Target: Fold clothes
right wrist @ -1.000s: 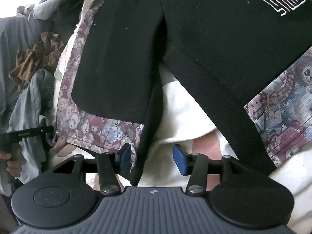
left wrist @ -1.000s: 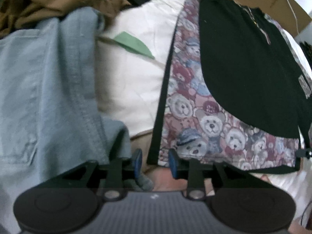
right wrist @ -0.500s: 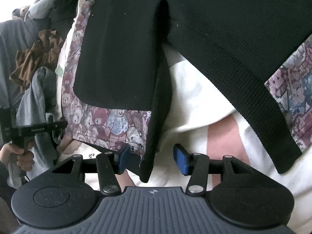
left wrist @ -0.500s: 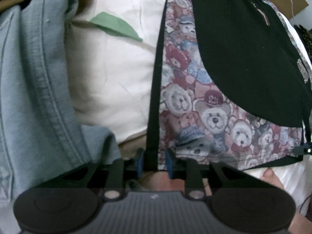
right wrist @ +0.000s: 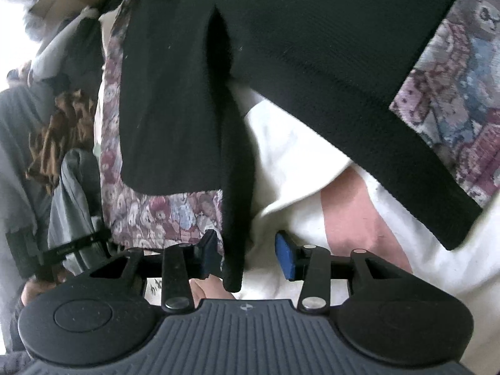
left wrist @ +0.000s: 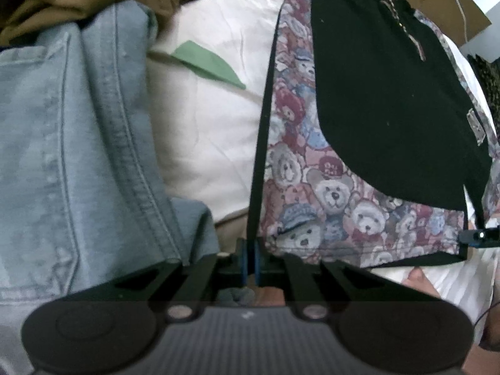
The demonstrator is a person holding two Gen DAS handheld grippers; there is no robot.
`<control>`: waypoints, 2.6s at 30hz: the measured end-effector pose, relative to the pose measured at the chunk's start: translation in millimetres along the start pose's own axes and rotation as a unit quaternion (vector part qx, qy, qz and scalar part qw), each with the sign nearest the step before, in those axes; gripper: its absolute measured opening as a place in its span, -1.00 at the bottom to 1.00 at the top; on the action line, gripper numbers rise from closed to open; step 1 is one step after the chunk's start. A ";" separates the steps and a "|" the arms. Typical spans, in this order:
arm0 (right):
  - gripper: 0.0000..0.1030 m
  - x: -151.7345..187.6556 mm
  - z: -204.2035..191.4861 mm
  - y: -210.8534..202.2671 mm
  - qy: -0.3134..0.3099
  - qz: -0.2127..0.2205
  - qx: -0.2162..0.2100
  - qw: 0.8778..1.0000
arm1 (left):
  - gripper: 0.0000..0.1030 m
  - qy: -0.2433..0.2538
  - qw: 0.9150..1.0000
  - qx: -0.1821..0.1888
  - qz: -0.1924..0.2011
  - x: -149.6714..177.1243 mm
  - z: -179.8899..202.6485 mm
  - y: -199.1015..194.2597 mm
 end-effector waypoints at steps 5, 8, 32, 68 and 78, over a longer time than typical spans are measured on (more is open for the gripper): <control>-0.99 -5.0 9.9 7.7 0.042 -0.012 0.008 0.999 | -0.91 0.003 1.000 -0.005 -0.010 -3.0 -2.3 3.3; -1.00 -2.9 3.7 10.0 0.017 -0.021 0.019 0.999 | -0.92 -0.001 1.000 -0.004 -0.013 -6.5 -4.4 5.3; -0.08 5.6 -52.4 -8.7 -0.212 -0.029 0.101 0.972 | -0.51 0.045 0.998 -0.041 -0.006 -7.1 21.6 -1.4; -0.09 -154.7 -79.4 -74.8 -0.317 0.082 0.201 0.923 | -0.55 0.041 0.996 -0.024 0.072 -42.8 54.3 3.2; -0.09 -204.7 -48.6 -131.5 -0.365 0.060 0.236 0.898 | -0.56 0.046 0.995 -0.036 0.081 -70.8 82.5 5.9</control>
Point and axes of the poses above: each gripper's, at about its wrist camera, not at the fingertips, and y roughly the way its jaws point, z to its right, x to its underside, the point moved 2 cm from there along y, roughly the way its jaws point, and after that the axes turned 4 degrees about z, right-handed, at the moved point
